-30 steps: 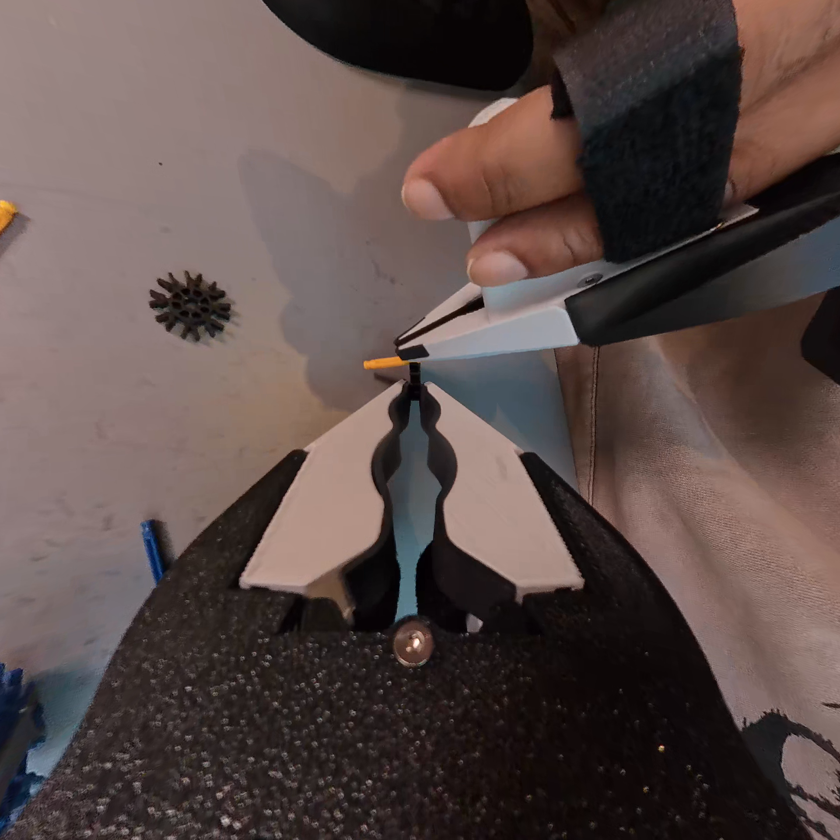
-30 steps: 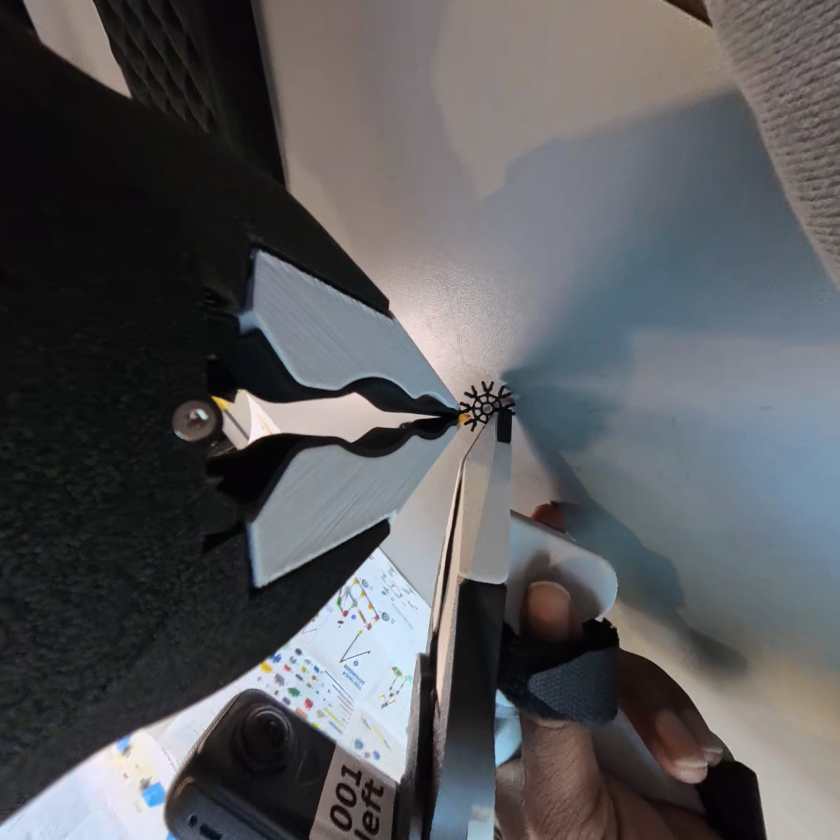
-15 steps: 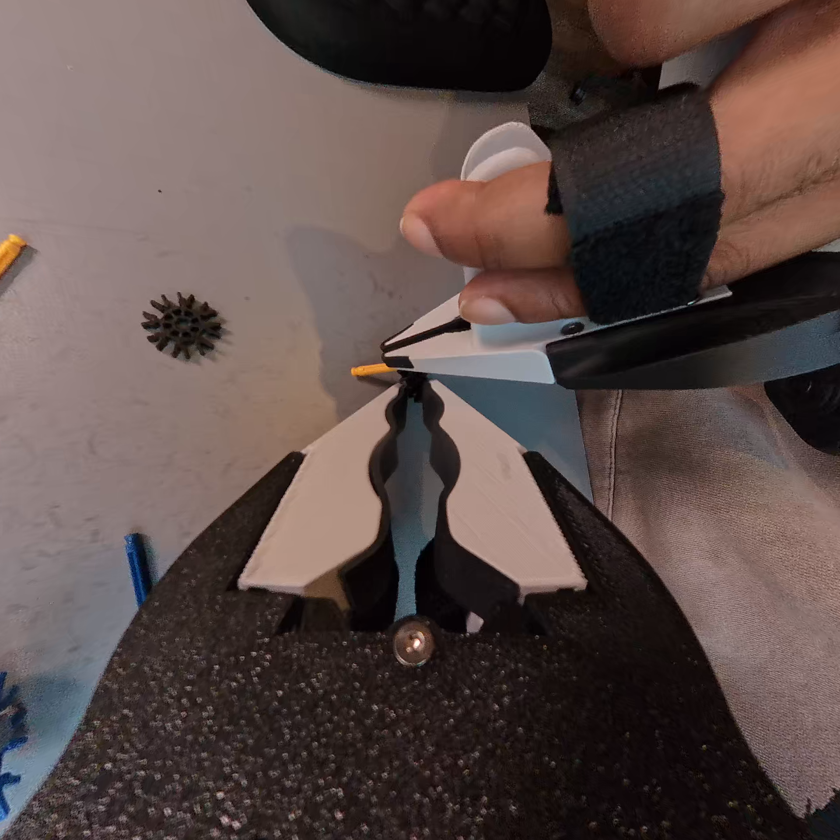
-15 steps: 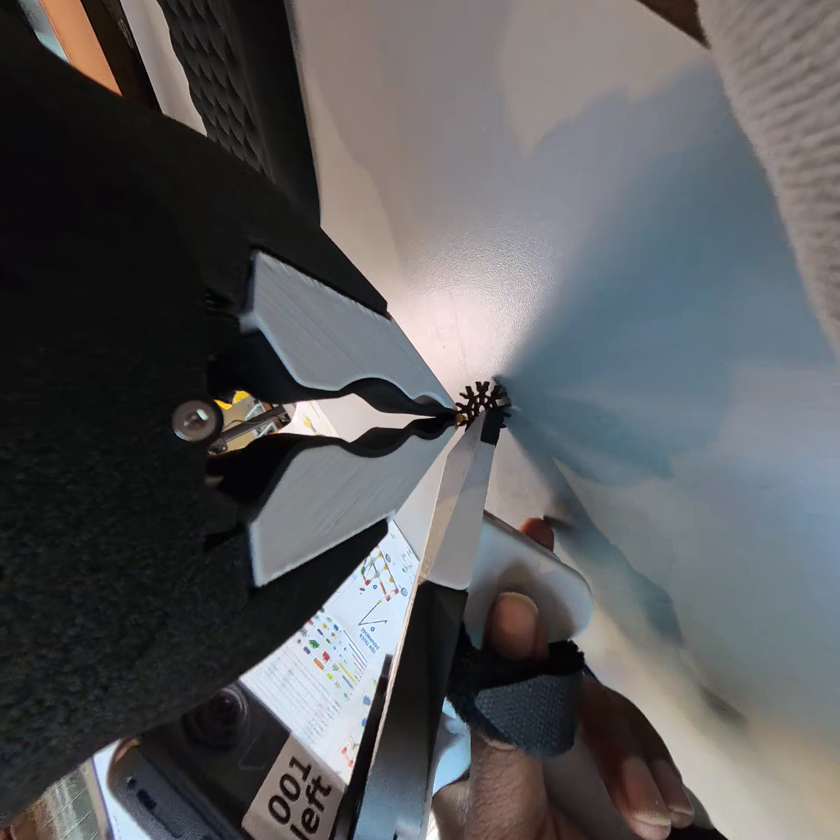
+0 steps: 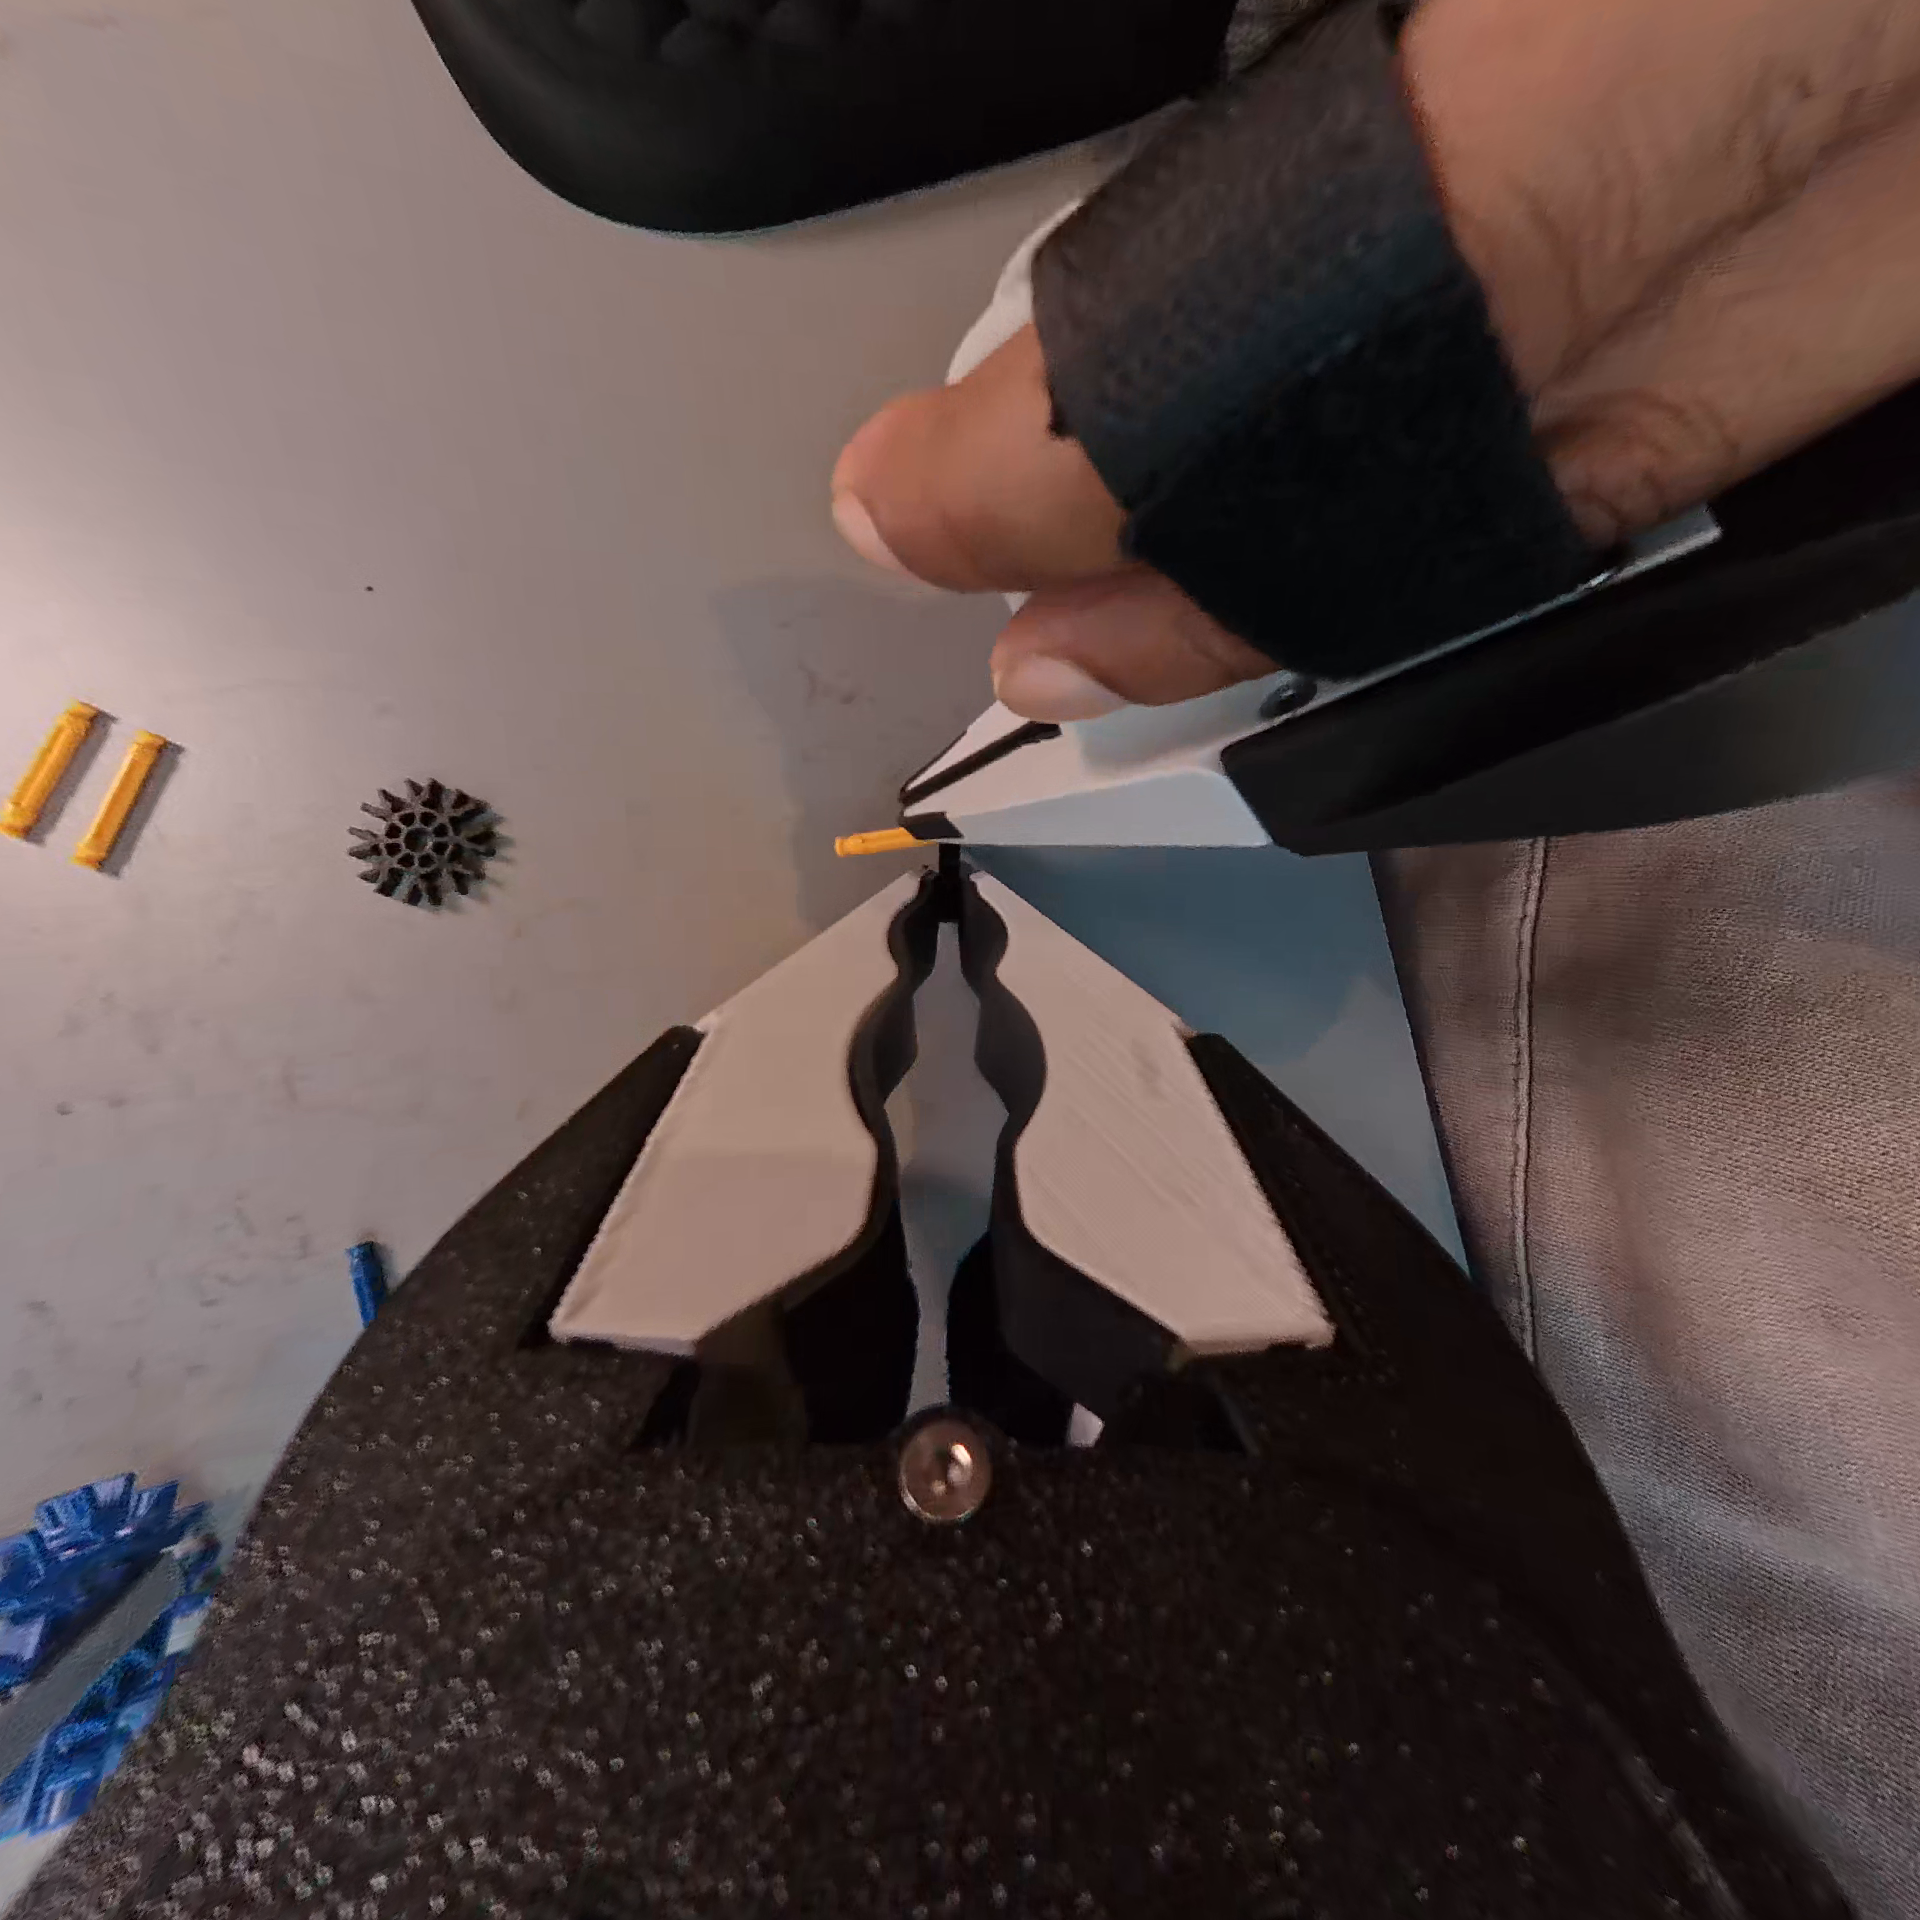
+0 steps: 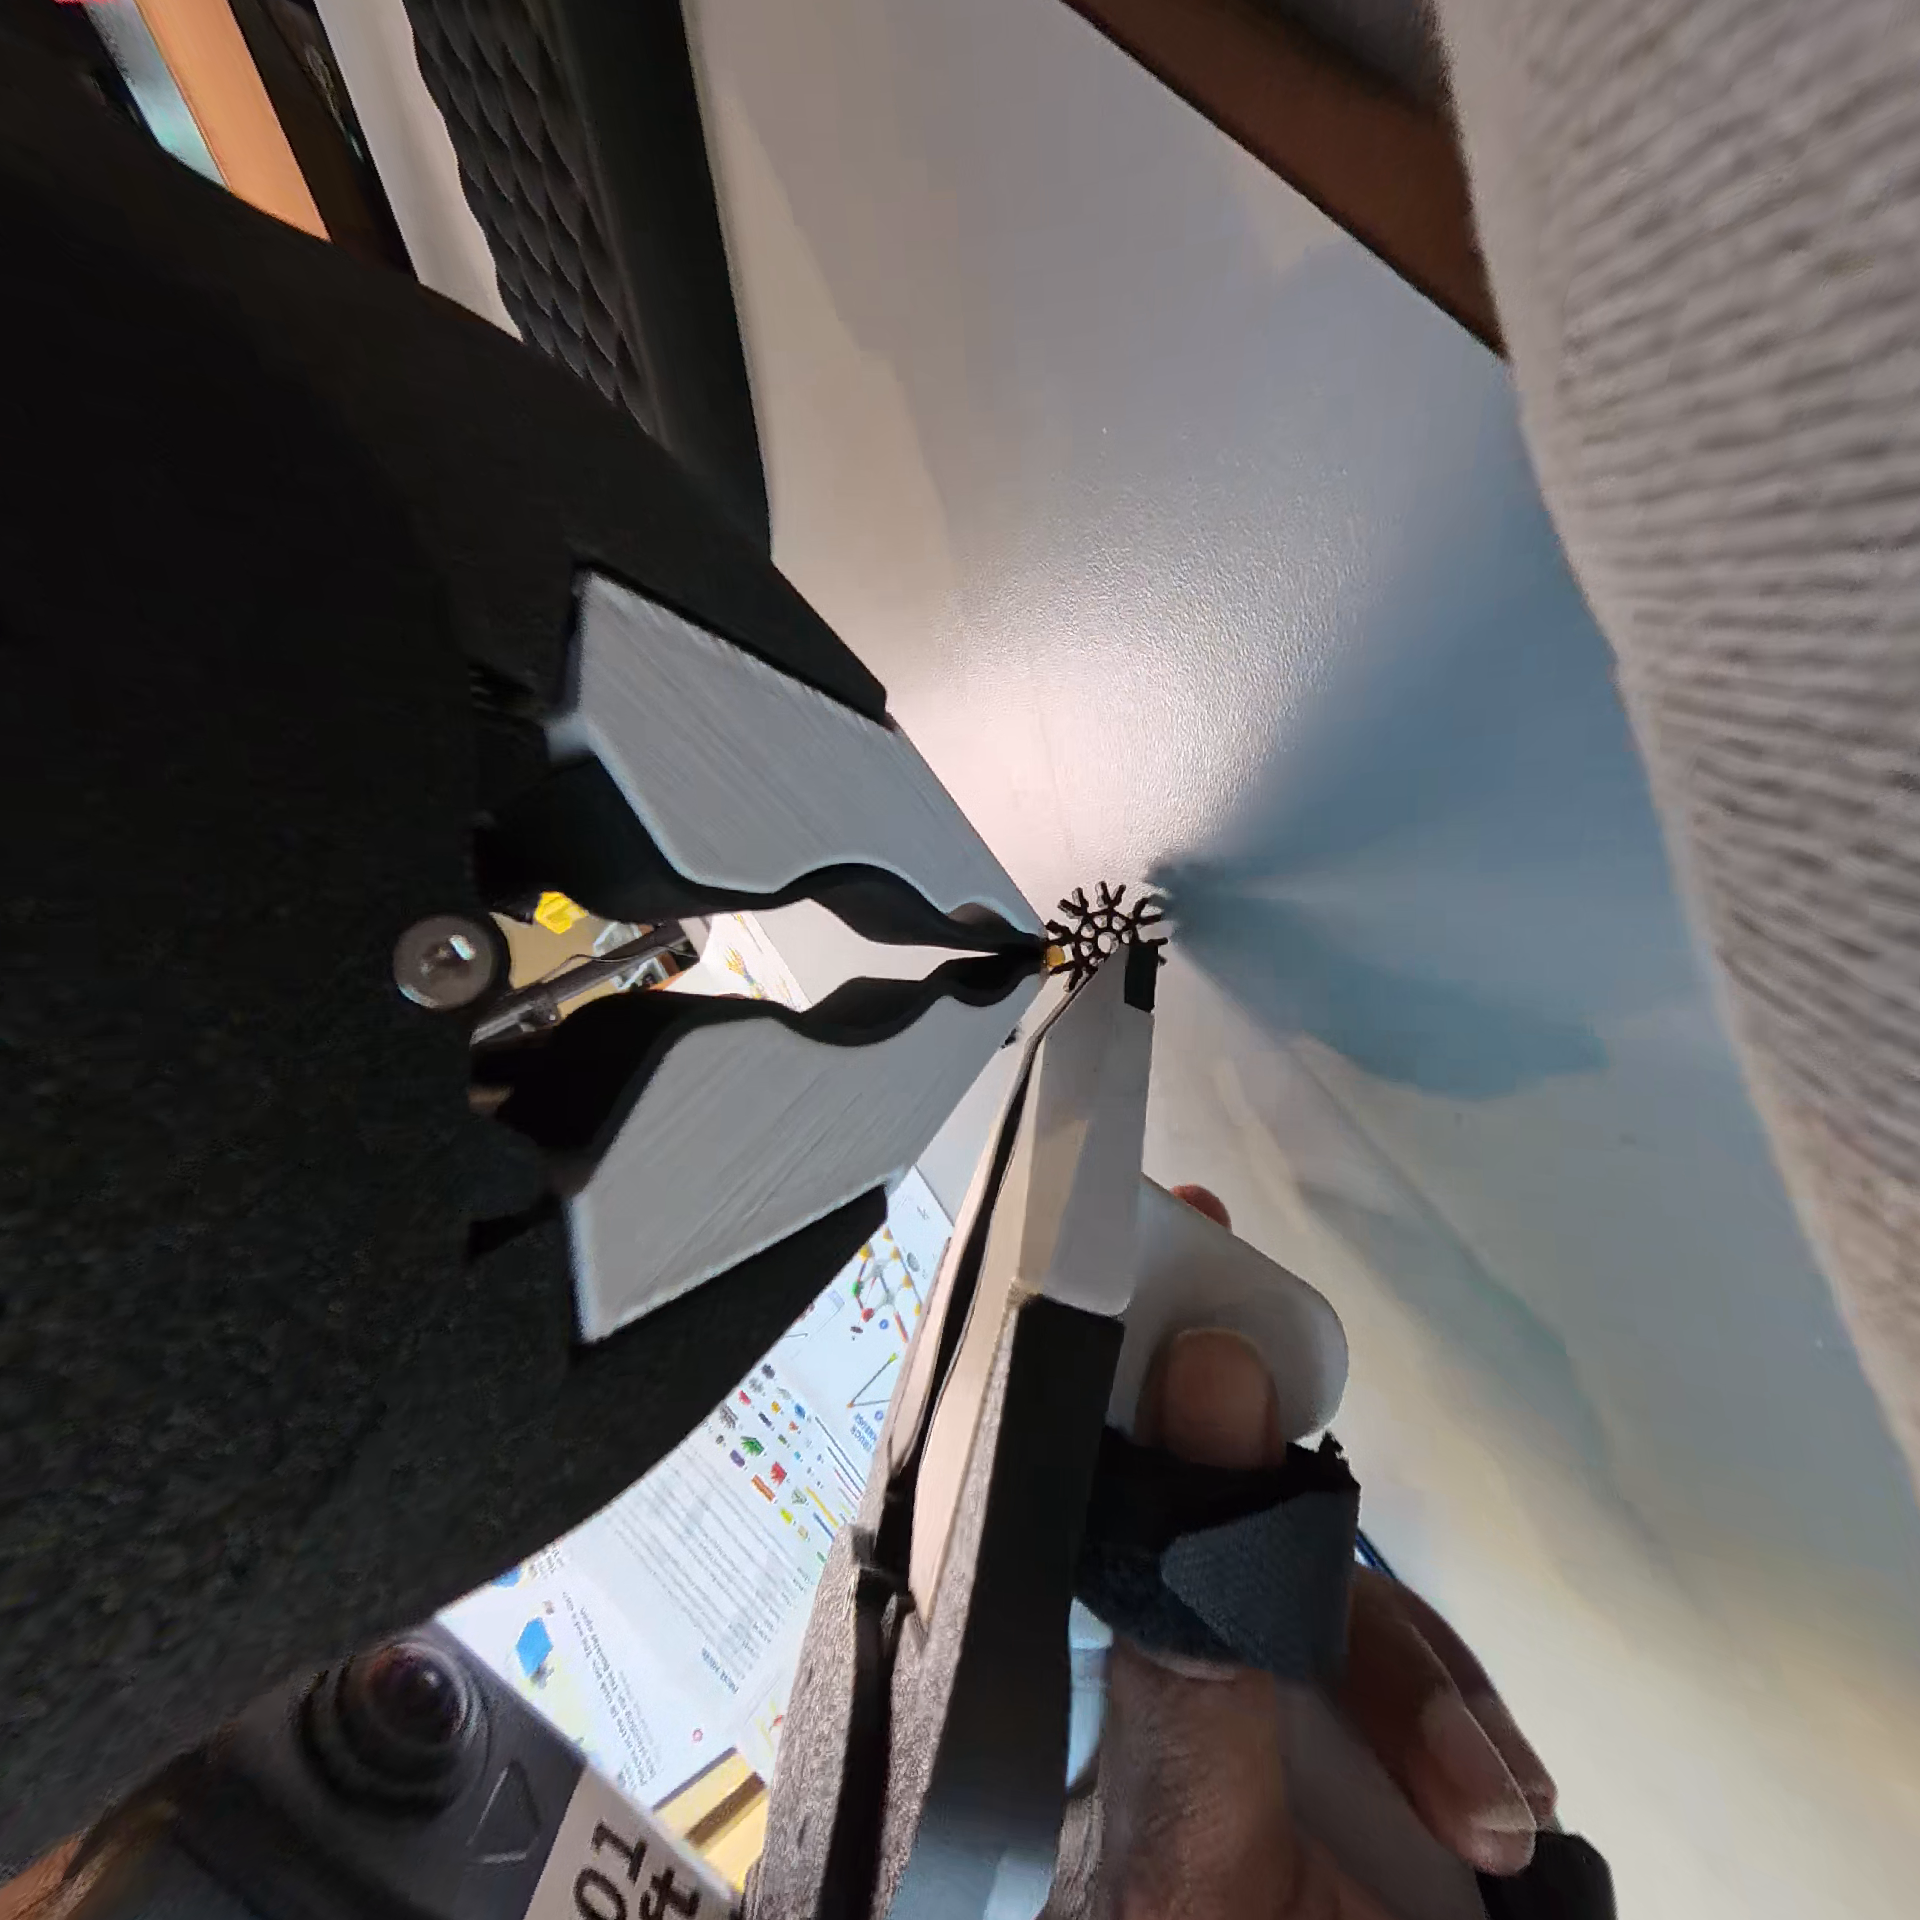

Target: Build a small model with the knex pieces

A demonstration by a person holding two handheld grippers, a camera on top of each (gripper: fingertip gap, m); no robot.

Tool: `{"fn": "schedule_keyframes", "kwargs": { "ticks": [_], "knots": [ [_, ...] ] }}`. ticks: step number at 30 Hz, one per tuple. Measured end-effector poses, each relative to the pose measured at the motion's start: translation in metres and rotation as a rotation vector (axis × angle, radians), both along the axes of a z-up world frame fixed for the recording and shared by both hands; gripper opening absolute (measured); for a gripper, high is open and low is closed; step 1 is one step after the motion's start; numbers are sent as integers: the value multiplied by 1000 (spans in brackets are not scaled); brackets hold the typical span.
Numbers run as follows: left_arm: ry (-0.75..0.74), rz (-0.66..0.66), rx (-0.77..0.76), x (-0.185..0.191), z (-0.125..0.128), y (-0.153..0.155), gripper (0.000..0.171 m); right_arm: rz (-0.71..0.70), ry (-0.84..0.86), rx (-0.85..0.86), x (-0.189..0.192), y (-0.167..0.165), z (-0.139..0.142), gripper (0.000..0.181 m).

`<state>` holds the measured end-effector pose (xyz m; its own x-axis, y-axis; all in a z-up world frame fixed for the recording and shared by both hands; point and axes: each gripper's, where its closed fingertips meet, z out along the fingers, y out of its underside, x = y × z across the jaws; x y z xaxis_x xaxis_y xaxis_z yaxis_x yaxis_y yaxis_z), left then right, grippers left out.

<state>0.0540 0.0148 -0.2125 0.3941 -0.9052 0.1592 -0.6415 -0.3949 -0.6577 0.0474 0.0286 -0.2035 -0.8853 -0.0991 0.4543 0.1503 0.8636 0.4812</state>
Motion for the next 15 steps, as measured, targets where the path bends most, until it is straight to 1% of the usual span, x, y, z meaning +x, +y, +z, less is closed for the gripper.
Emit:
{"fn": "schedule_keyframes", "kwargs": {
  "ticks": [6,15],
  "knots": [
    [-25,15,-35,1,0,1,0,-6,-8,54,0,1,0,0],
    [-19,14,-31,1,0,-1,0,-12,-24,128,-2,-2,0,0]
  ]
}}
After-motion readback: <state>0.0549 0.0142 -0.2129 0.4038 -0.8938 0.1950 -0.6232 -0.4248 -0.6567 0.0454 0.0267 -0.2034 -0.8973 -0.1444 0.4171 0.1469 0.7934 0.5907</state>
